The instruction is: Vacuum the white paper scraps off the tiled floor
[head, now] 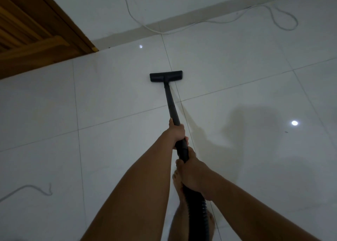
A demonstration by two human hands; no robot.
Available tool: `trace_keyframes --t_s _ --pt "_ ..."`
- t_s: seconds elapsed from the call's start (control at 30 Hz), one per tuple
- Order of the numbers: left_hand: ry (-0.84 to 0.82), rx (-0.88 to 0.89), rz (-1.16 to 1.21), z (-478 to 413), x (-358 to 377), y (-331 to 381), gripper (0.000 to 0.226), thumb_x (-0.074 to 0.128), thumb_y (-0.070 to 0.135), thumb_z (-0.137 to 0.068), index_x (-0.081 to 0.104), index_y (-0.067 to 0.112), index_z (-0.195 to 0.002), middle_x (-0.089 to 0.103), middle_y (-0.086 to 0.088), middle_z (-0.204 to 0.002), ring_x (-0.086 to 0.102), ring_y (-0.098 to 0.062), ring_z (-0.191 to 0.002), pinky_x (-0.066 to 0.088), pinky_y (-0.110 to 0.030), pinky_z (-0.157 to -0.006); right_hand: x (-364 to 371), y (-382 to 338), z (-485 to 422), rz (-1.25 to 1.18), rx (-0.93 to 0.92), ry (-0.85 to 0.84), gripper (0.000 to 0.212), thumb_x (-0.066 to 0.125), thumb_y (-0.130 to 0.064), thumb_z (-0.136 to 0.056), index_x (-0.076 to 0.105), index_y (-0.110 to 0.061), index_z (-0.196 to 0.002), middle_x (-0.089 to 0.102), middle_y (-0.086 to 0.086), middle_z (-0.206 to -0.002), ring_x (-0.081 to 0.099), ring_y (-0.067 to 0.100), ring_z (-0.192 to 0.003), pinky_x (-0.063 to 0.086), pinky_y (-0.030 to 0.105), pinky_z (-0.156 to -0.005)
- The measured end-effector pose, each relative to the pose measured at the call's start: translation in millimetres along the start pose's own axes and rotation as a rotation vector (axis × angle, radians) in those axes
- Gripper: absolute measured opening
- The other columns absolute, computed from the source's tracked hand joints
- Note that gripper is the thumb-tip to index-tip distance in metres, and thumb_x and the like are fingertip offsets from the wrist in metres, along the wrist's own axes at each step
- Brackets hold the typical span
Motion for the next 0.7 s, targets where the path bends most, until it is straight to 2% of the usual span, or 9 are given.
trace_keyframes --t_s 0.13,0.23,0.33,0.43,0.5,0.53,0.57,0.63,0.7 --pt "-0.007 -0.019 0.028 17.7 9.8 -30.0 0.068 0.039 0.031 -0.110 -0.003 0.049 -0.160 0.055 -0.008 -0.072 0.052 -0.014 -0.056 0.055 -0.033 -0.070 6.7 25.6 20.9 -0.014 0.046 -0.005 0.061 0.041 -0.021 -0.109 0.012 -0.034 -0.161 0.064 0.013 -0.107 0.059 0.014 -0.062 0.038 0.013 -0.031" --pt "-0.005 -0.035 0.037 32.1 17.8 -54.4 0.067 0.039 0.030 -0.110 -0.002 0.049 -0.160 0.055 -0.008 -0.072 0.052 -0.014 -0.057 0.054 -0.032 -0.067 12.7 47.3 38.8 -0.075 0.079 -0.046 0.063 0.044 -0.017 -0.107 0.015 -0.034 -0.160 0.064 0.017 -0.110 0.059 0.018 -0.062 0.046 0.022 -0.041" --pt "-0.009 -0.042 0.037 49.1 26.4 -80.8 0.068 0.039 0.030 -0.110 -0.002 0.047 -0.160 0.056 -0.008 -0.074 0.052 -0.014 -0.058 0.053 -0.032 -0.071 18.3 70.5 61.4 -0.118 0.123 -0.092 0.063 0.045 -0.013 -0.106 0.019 -0.037 -0.158 0.055 0.016 -0.100 0.053 0.019 -0.060 0.050 0.028 -0.048" --pt "-0.009 -0.060 0.046 70.0 37.4 -108.8 0.066 0.038 0.028 -0.110 0.000 0.046 -0.161 0.055 -0.009 -0.078 0.051 -0.015 -0.060 0.052 -0.031 -0.069 22.6 95.1 83.8 -0.056 0.119 -0.110 0.062 0.043 -0.012 -0.106 0.018 -0.031 -0.159 0.054 0.015 -0.096 0.057 0.022 -0.071 0.059 0.038 -0.076" --pt "-0.007 -0.070 0.055 84.4 44.0 -128.6 0.065 0.038 0.027 -0.110 0.002 0.046 -0.161 0.055 -0.009 -0.079 0.051 -0.014 -0.060 0.052 -0.030 -0.064 24.3 111.9 97.3 0.034 0.090 -0.102 0.060 0.042 -0.013 -0.107 0.016 -0.026 -0.159 0.053 0.014 -0.101 0.055 0.026 -0.089 0.054 0.047 -0.101" --pt "-0.008 -0.079 0.061 91.4 47.0 -139.0 0.065 0.039 0.027 -0.110 0.002 0.046 -0.160 0.055 -0.009 -0.079 0.051 -0.014 -0.059 0.052 -0.029 -0.062 25.8 119.3 105.3 0.081 0.068 -0.101 0.059 0.043 -0.014 -0.107 0.017 -0.022 -0.159 0.051 0.012 -0.100 0.052 0.026 -0.094 0.050 0.048 -0.106" --pt "-0.011 -0.090 0.069 97.6 49.5 -149.0 0.065 0.039 0.026 -0.109 0.003 0.047 -0.160 0.056 -0.009 -0.078 0.052 -0.014 -0.058 0.052 -0.029 -0.061 27.2 124.7 113.1 0.141 0.045 -0.115 0.058 0.043 -0.014 -0.108 0.017 -0.019 -0.159 0.049 0.008 -0.095 0.050 0.026 -0.094 0.051 0.047 -0.104" --pt "-0.023 -0.107 0.084 107.0 53.3 -167.8 0.066 0.039 0.025 -0.109 0.003 0.048 -0.160 0.056 -0.009 -0.075 0.052 -0.014 -0.056 0.052 -0.028 -0.059 30.9 138.4 125.5 0.116 0.078 -0.134 0.061 0.045 -0.011 -0.106 0.017 -0.022 -0.159 0.048 0.006 -0.085 0.054 0.024 -0.079 0.058 0.039 -0.079" --pt "-0.030 -0.117 0.097 113.9 55.0 -183.2 0.066 0.039 0.025 -0.109 0.003 0.048 -0.159 0.056 -0.008 -0.072 0.052 -0.014 -0.054 0.052 -0.028 -0.054 35.9 149.5 137.1 0.090 0.128 -0.137 0.064 0.045 -0.011 -0.105 0.015 -0.027 -0.159 0.054 0.011 -0.085 0.054 0.019 -0.066 0.052 0.033 -0.063"
Point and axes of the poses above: each hand's wrist, its own z-axis away from the middle knuckle, its own x-axis out of the palm, y = z × x, the point moved 2 cm from there along -z, towards the middle knuckle
